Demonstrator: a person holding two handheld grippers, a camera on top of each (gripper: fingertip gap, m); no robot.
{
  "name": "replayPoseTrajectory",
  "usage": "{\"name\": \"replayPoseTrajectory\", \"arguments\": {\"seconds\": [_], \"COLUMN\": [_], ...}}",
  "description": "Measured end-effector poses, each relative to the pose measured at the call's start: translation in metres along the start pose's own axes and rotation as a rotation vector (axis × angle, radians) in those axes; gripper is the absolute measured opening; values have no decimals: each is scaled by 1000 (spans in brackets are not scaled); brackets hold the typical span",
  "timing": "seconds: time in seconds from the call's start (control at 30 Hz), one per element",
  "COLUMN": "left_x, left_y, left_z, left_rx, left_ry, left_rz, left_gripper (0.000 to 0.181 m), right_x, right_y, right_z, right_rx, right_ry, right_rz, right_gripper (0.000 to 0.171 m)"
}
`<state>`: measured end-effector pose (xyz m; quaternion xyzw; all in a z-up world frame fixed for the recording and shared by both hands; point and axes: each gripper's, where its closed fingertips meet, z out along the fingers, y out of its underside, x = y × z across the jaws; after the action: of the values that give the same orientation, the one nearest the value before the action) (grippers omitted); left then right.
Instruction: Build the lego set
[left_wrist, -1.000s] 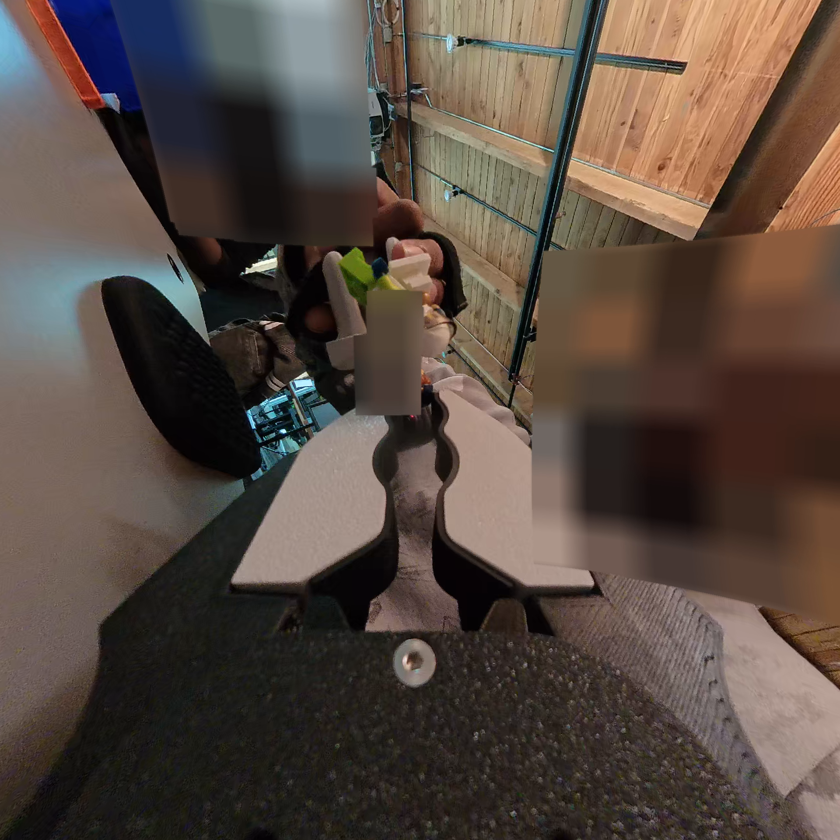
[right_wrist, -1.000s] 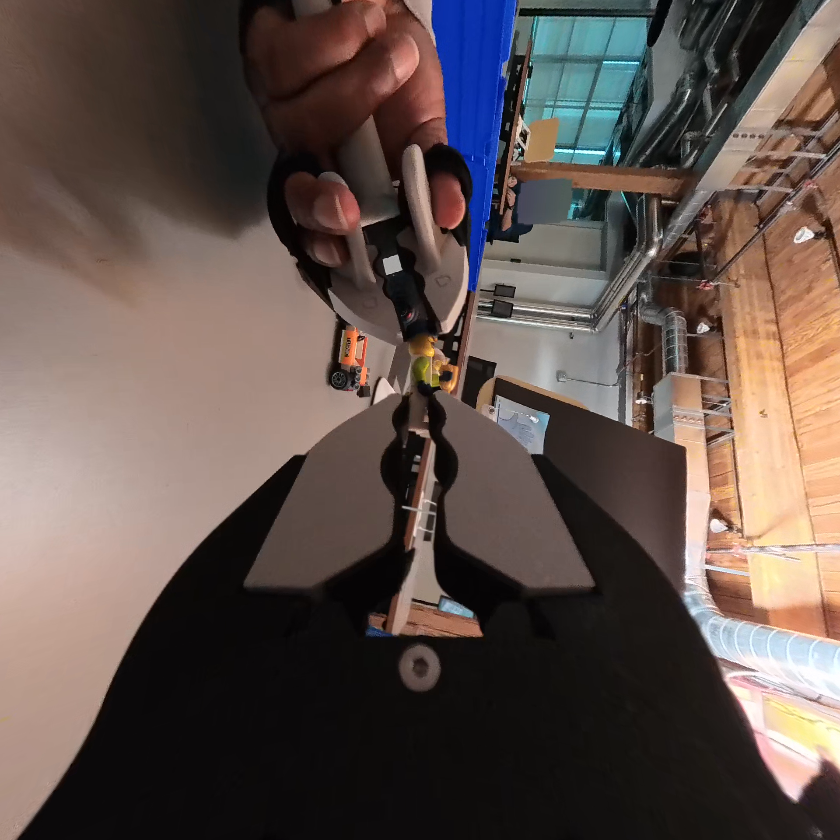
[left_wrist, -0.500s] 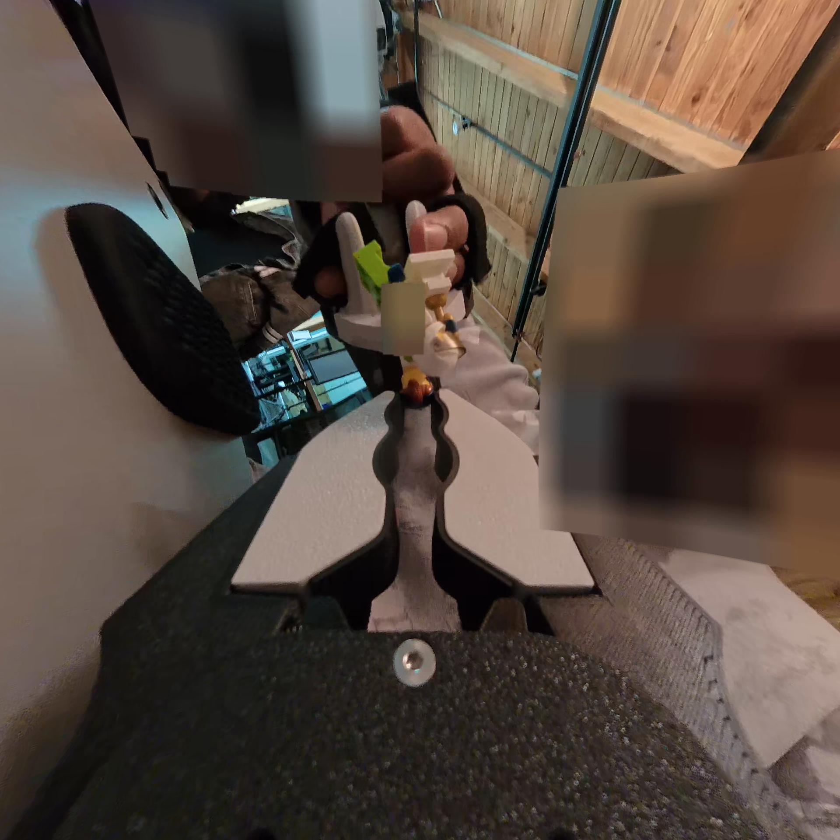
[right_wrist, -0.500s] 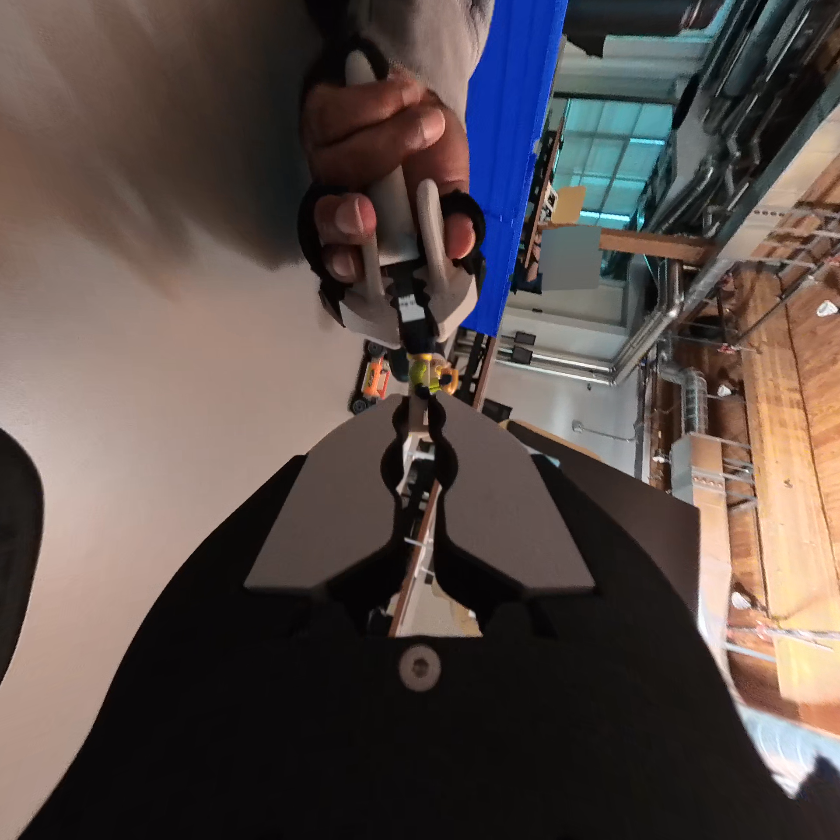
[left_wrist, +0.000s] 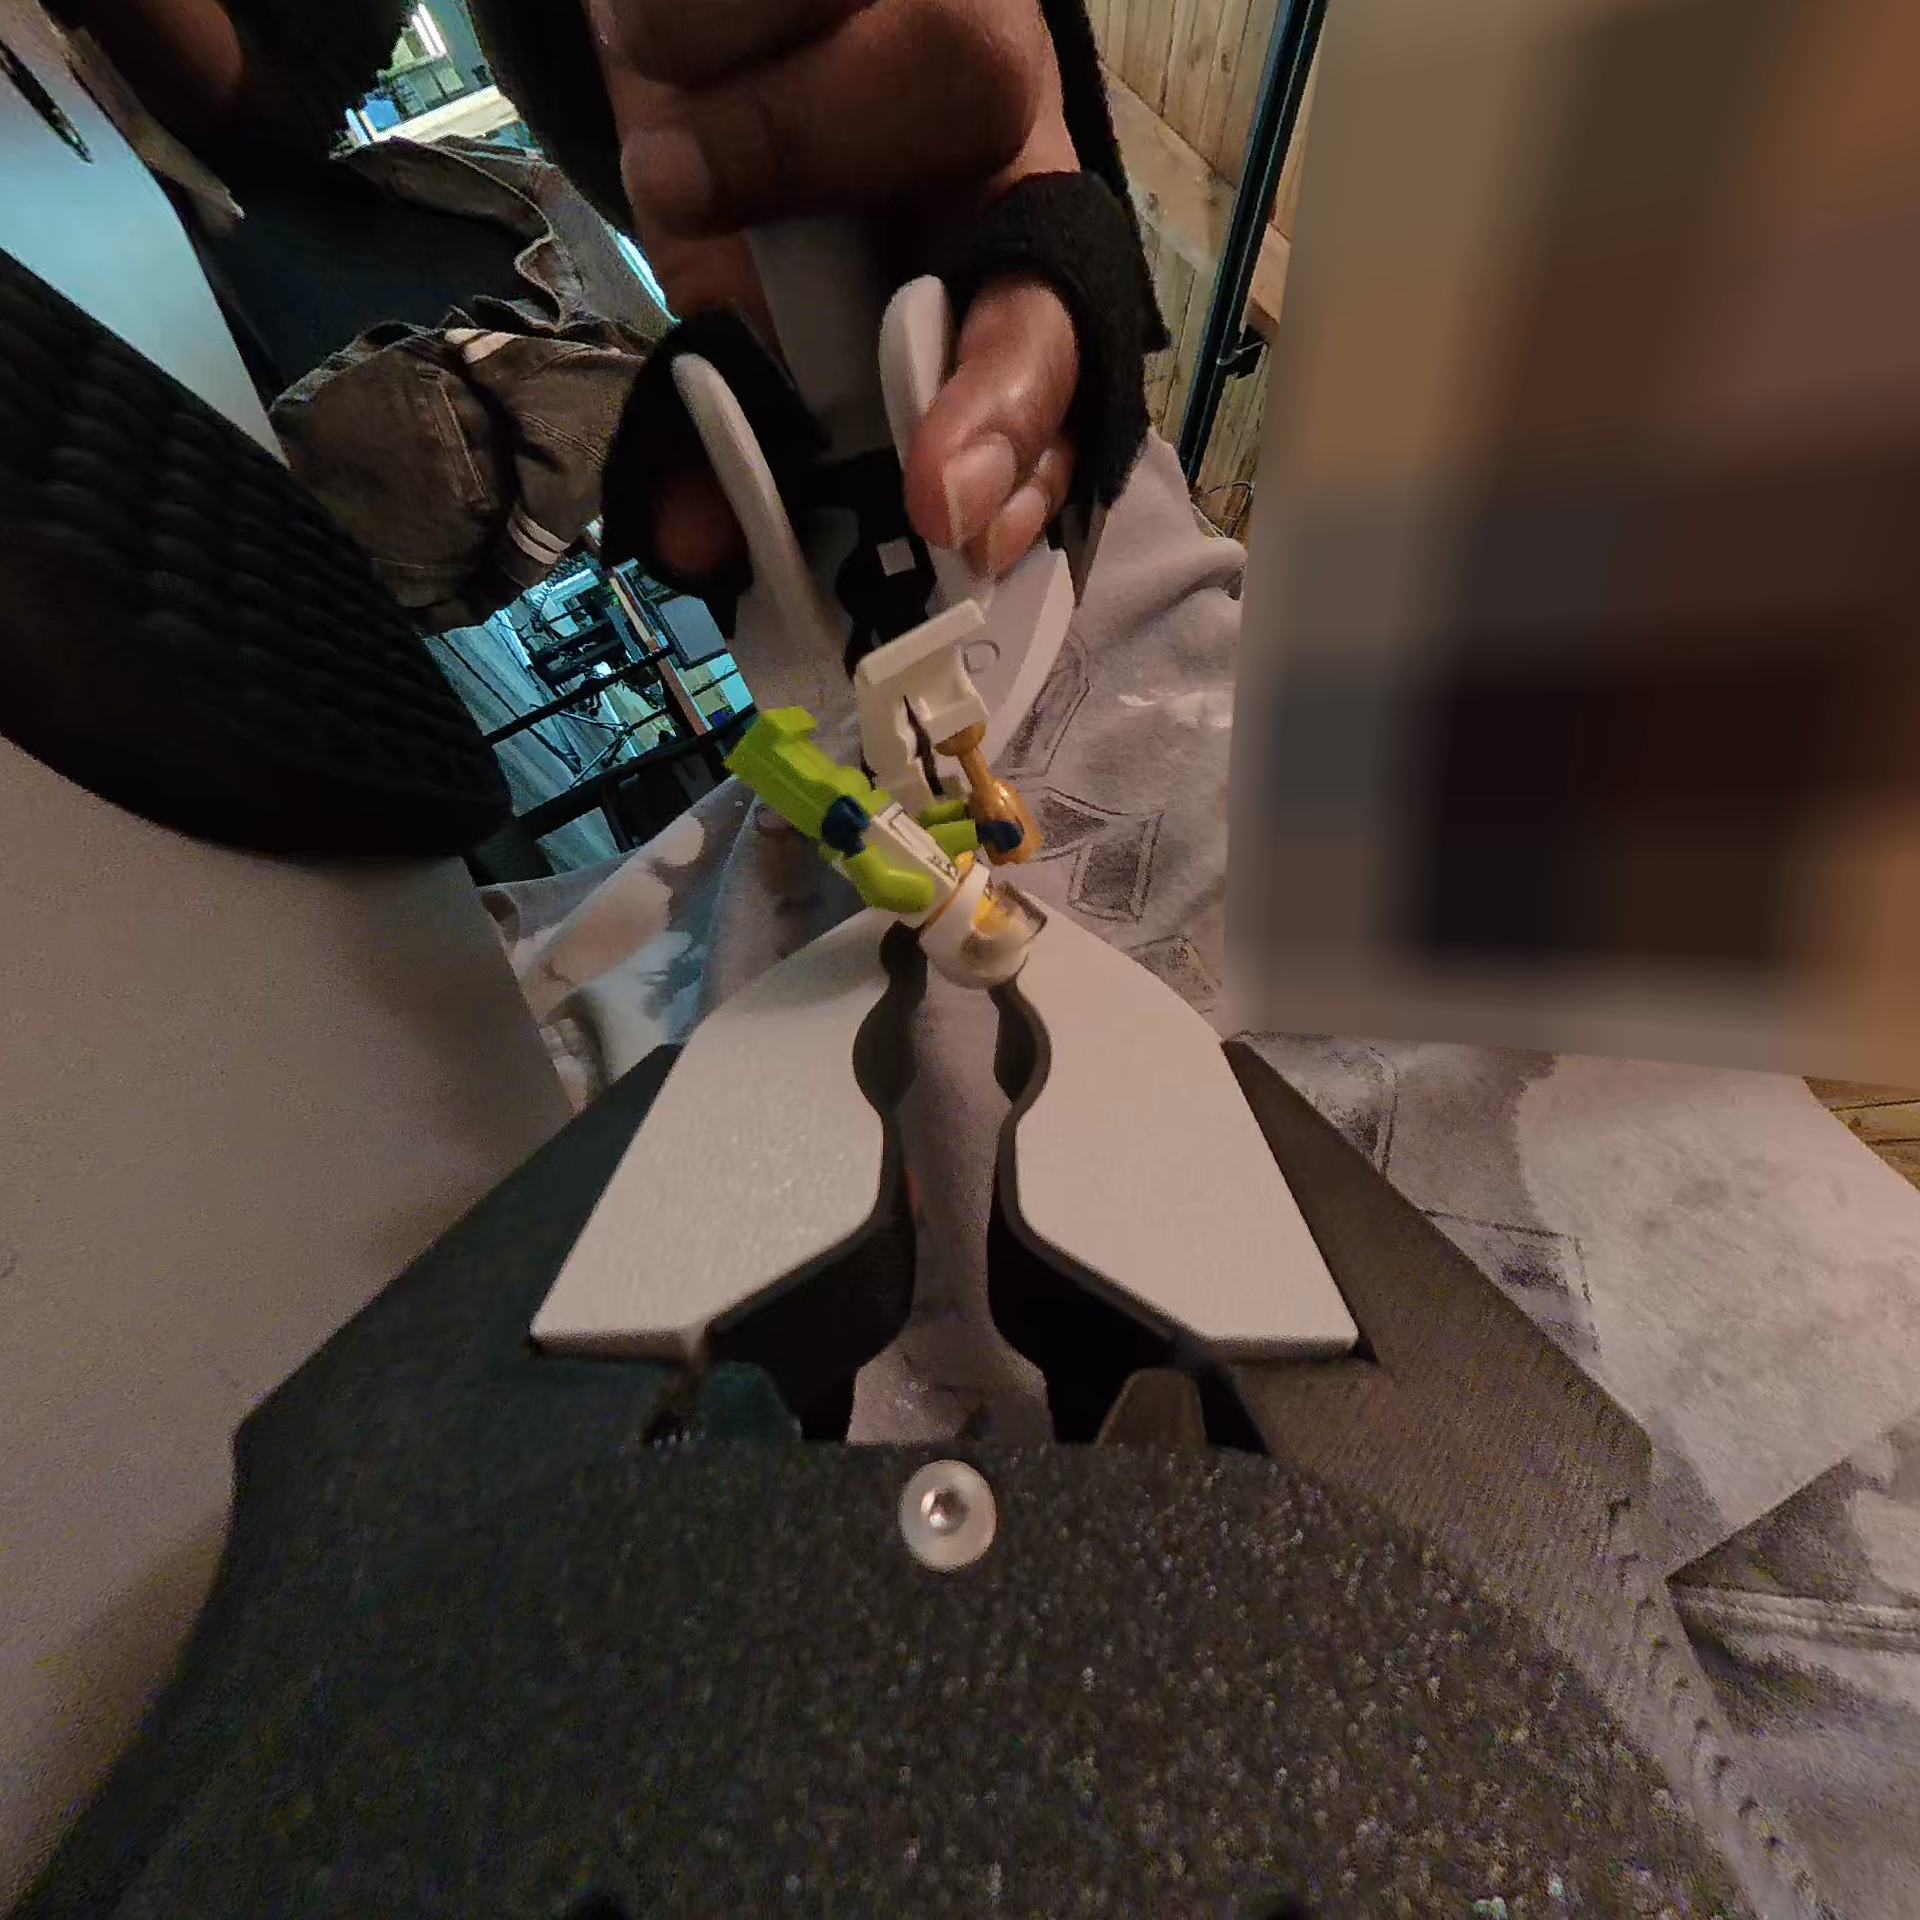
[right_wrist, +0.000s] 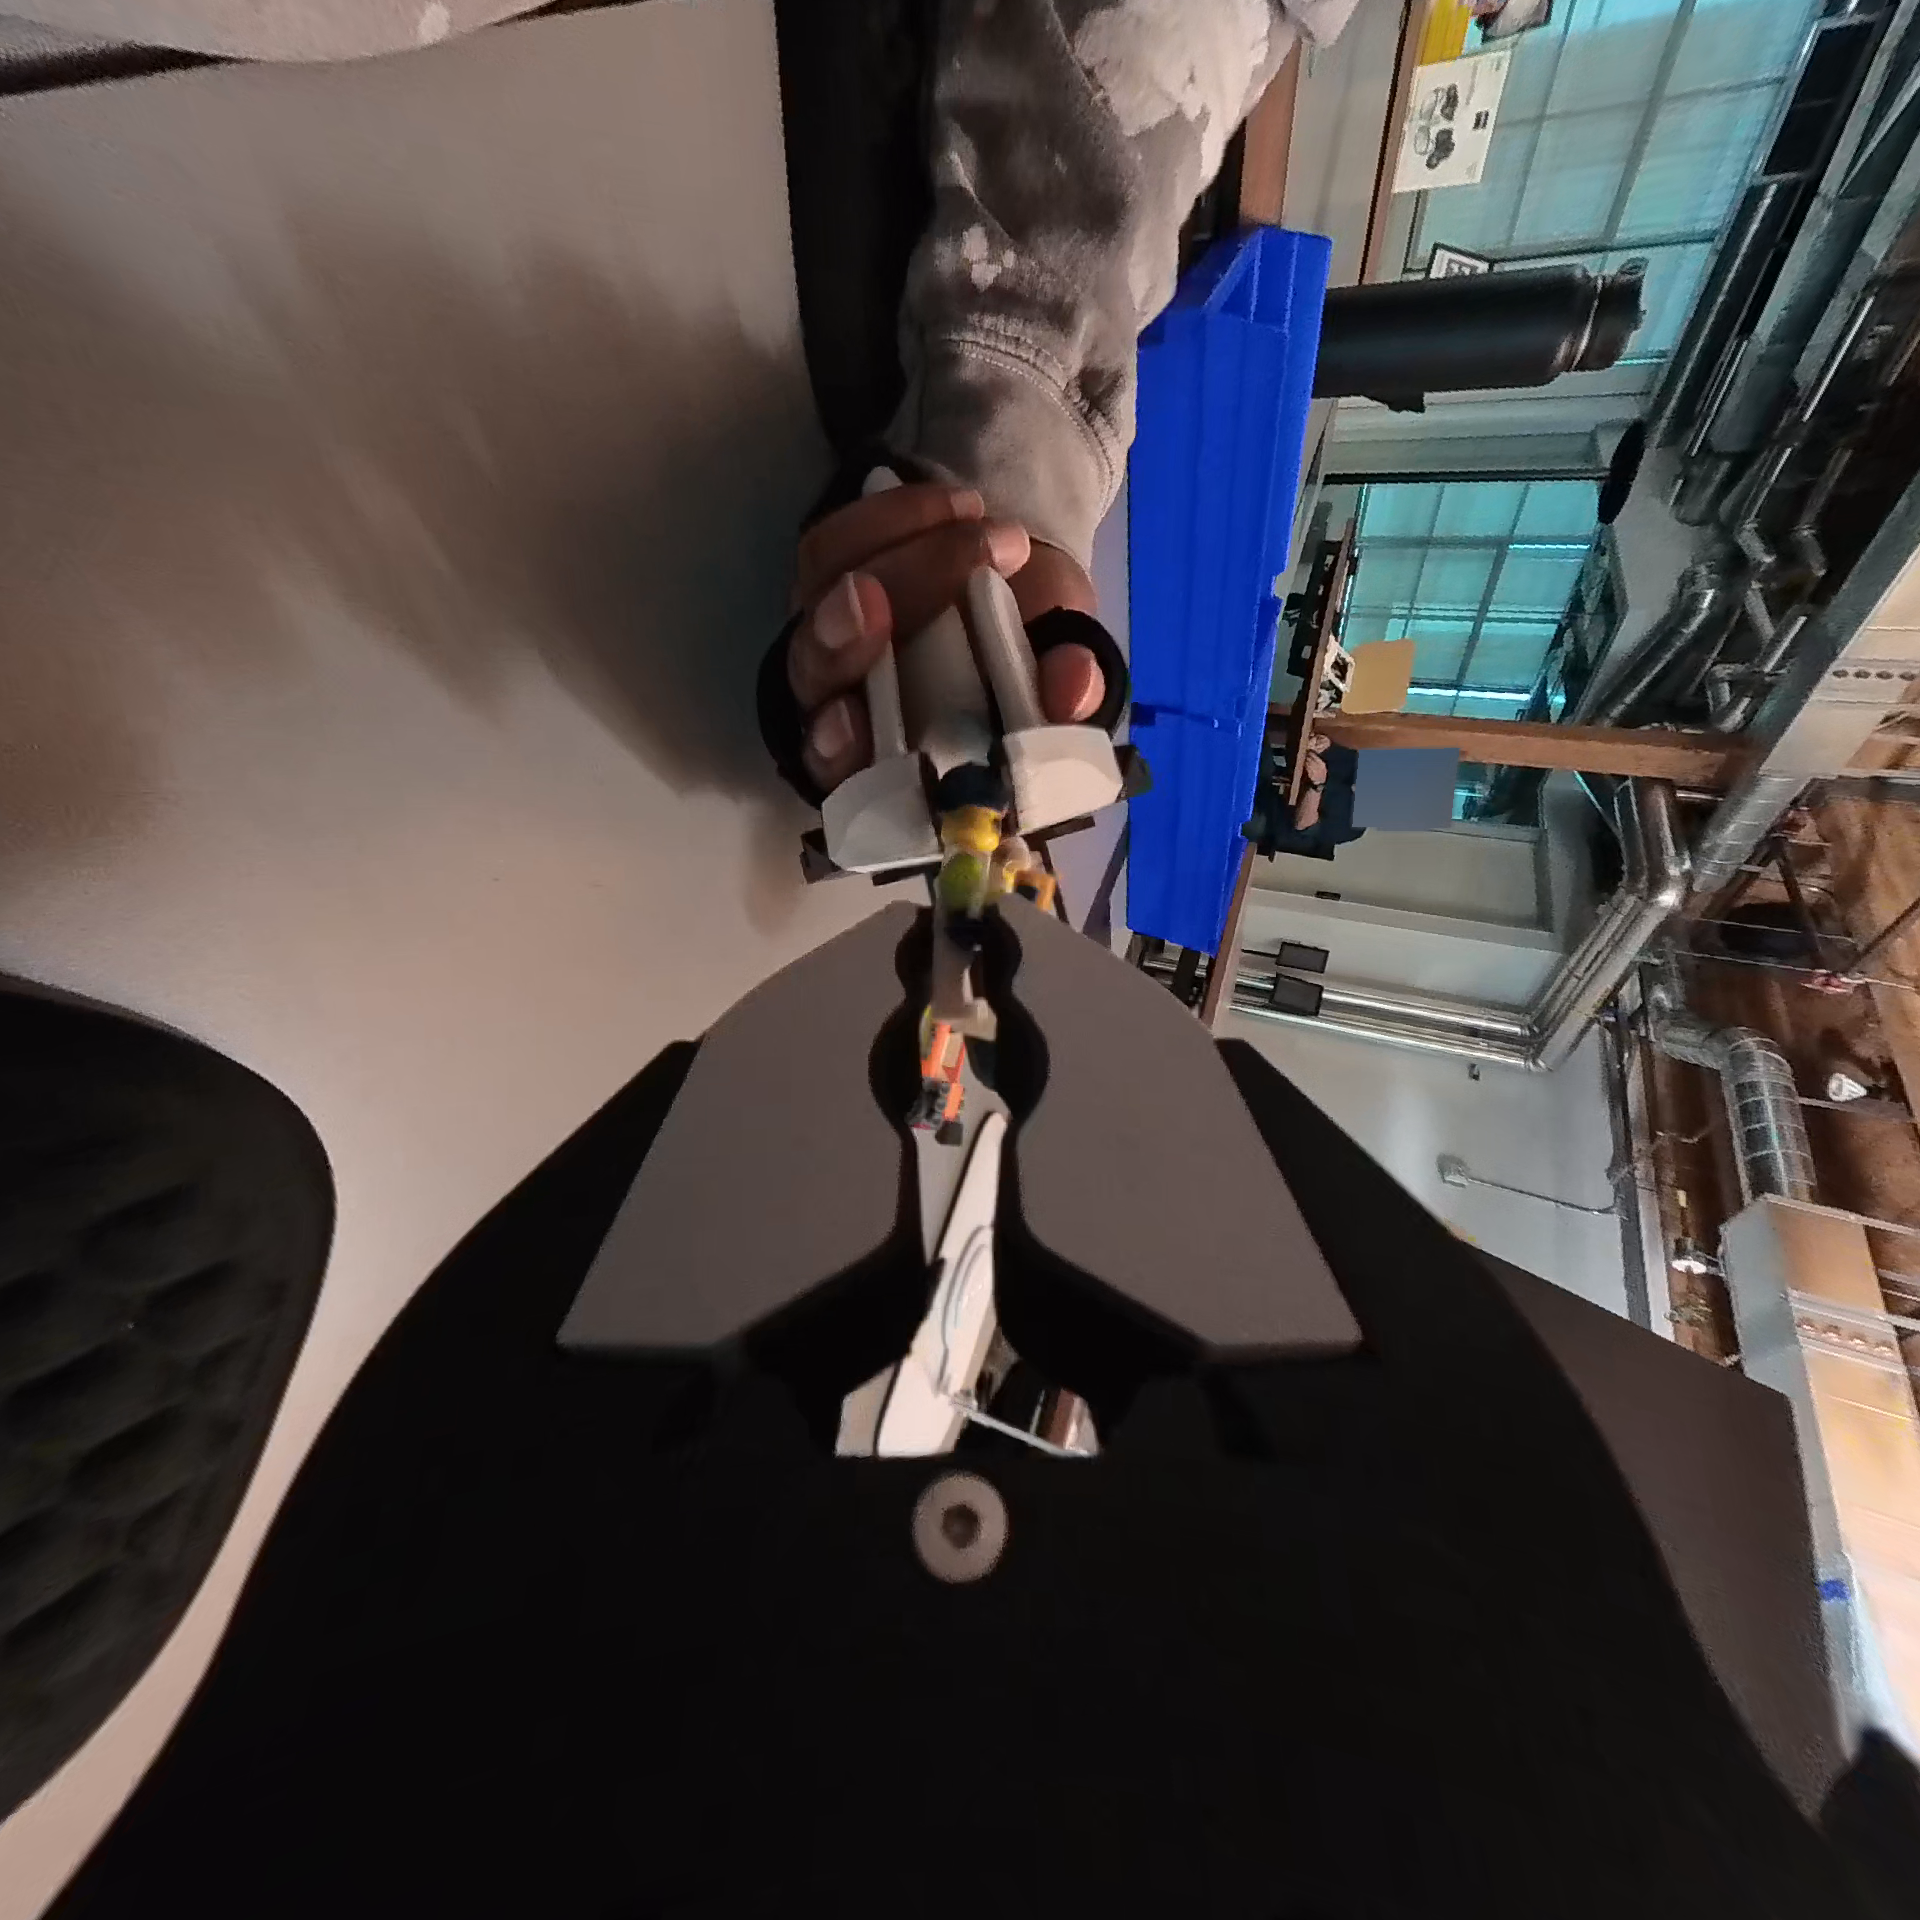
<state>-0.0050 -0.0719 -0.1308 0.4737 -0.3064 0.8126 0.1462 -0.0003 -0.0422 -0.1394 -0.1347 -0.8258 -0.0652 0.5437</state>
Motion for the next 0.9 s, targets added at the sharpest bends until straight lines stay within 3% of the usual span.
{"name": "replayPoseTrajectory", "arguments": {"seconds": [0.6,0.73,0.9], "left_x": [-3,-6,-15], "left_y": [-16,-18,-19], "left_z": [-11,-13,-22], "left_rx": [90,97,78], "left_ry": [-91,-115,-277], "left_rz": [47,59,160], "left_gripper": [12,12,11], "right_x": [7,4,0], "right_y": [23,28,44], "right_z": [2,1,-3], "right_rx": [-104,-126,-156], "right_ry": [124,121,139], "right_rz": [-6,97,305], "right_gripper": [9,8,8]}}
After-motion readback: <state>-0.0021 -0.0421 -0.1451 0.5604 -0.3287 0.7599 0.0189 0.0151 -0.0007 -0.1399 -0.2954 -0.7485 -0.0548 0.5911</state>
